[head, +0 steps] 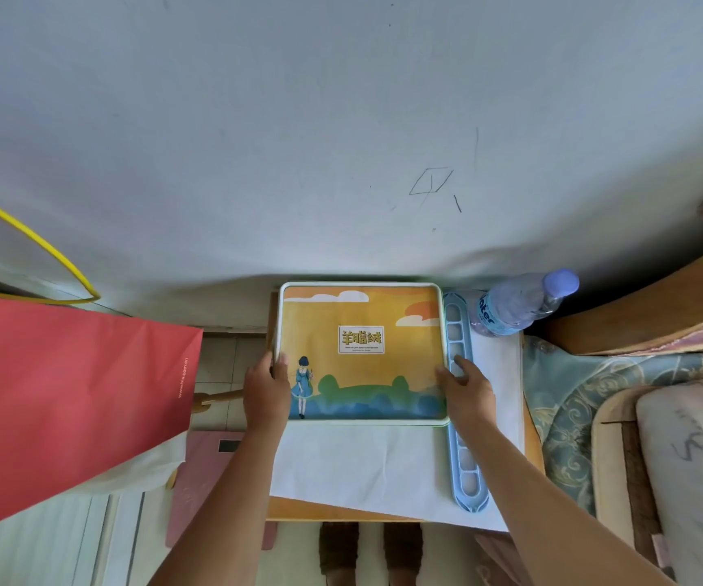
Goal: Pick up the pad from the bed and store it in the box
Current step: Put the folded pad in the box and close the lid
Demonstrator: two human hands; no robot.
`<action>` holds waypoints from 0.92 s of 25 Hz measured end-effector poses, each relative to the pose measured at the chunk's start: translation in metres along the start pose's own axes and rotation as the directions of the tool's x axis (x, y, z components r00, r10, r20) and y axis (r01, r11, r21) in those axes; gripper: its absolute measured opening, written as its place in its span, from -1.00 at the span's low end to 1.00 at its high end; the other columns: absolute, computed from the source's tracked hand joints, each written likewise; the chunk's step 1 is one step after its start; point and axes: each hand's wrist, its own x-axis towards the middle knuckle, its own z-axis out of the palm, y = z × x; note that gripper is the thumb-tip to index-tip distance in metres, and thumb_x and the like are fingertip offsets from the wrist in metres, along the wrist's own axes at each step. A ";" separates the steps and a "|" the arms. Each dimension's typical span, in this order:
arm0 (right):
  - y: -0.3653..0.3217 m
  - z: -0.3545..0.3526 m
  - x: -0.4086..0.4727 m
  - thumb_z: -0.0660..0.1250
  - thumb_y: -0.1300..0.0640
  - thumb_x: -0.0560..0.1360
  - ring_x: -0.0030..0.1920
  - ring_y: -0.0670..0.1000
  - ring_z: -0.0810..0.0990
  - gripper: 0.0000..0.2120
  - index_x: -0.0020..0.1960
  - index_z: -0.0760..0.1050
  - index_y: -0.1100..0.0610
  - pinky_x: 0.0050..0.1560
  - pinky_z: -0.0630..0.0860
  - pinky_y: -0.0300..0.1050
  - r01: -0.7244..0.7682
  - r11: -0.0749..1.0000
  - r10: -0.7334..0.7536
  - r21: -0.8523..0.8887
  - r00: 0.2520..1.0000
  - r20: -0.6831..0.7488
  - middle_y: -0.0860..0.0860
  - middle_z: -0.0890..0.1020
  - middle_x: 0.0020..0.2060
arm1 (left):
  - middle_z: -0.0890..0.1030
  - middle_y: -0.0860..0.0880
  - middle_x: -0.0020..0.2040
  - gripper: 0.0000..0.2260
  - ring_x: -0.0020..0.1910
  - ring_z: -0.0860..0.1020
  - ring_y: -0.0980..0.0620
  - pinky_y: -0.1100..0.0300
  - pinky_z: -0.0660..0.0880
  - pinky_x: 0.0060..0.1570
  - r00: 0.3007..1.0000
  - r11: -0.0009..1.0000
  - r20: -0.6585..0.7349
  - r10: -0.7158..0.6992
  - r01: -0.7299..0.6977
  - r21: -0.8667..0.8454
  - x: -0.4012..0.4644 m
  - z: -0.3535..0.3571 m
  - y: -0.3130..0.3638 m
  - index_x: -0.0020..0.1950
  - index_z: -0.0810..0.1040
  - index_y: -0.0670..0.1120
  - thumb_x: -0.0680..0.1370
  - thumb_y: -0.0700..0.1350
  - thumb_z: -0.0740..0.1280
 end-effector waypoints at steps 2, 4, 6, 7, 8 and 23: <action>0.002 -0.001 0.008 0.31 0.07 0.52 -0.04 0.13 0.58 -0.67 0.25 0.50 0.15 0.09 0.54 0.02 -0.025 0.999 0.024 0.041 1.000 0.020 0.13 0.62 0.02 | 0.58 -0.28 -0.02 -0.69 -0.01 0.54 -0.23 0.04 0.44 -0.11 1.000 1.000 -0.001 -0.012 0.012 -0.025 0.003 0.001 -0.002 0.08 0.52 -0.27 0.61 -0.05 0.14; 0.007 -0.001 0.008 0.33 0.08 0.51 -0.10 0.11 0.56 -0.71 0.17 0.53 0.18 0.07 0.56 0.04 -0.052 0.993 0.048 0.108 0.998 0.039 0.10 0.60 -0.08 | 0.57 -0.29 -0.02 -0.69 -0.03 0.54 -0.22 0.03 0.46 -0.11 1.000 0.999 0.006 -0.026 0.026 -0.048 0.003 0.001 -0.004 0.04 0.52 -0.25 0.61 -0.03 0.15; 0.009 0.002 0.007 0.24 -0.01 0.54 -0.18 0.10 0.52 -0.75 -0.01 0.56 0.16 -0.10 0.52 -0.01 -0.037 0.992 0.035 0.120 0.999 0.020 0.06 0.56 -0.23 | 0.55 -0.28 -0.10 -0.68 -0.11 0.54 -0.21 0.08 0.41 -0.21 0.999 0.997 -0.003 -0.052 0.052 -0.063 0.004 0.003 -0.001 -0.11 0.49 -0.21 0.61 0.01 0.11; 0.009 0.005 0.007 0.15 -0.07 0.57 -0.21 0.11 0.49 -0.66 -0.14 0.53 0.16 -0.18 0.45 -0.03 -0.020 0.995 0.021 0.098 1.000 -0.011 0.06 0.53 -0.30 | 0.52 -0.25 -0.17 -0.64 -0.16 0.53 -0.21 0.11 0.36 -0.26 0.997 0.995 -0.020 -0.079 0.077 -0.070 0.006 0.003 0.003 -0.19 0.45 -0.19 0.61 0.04 0.07; 0.007 0.008 0.009 0.05 -0.12 0.58 -0.22 0.13 0.47 -0.57 -0.20 0.49 0.16 -0.21 0.40 -0.04 -0.010 0.998 0.014 0.067 0.998 -0.056 0.07 0.52 -0.32 | 0.49 -0.21 -0.24 -0.59 -0.20 0.51 -0.21 0.13 0.33 -0.29 0.993 0.992 -0.049 -0.104 0.100 -0.075 0.009 0.004 0.007 -0.25 0.41 -0.17 0.62 0.07 0.01; -0.001 0.035 0.042 -0.17 -0.04 0.61 -0.04 0.33 0.60 -0.35 -0.05 0.57 0.37 0.03 0.49 0.13 -0.162 0.921 0.017 -0.353 0.924 -0.381 0.38 0.63 -0.03 | 0.55 -0.18 -0.49 -0.47 -0.53 0.51 -0.13 0.32 0.17 -0.54 0.974 0.930 -0.228 0.010 0.075 0.360 0.040 0.021 0.010 -0.38 0.52 -0.26 0.65 -0.04 0.01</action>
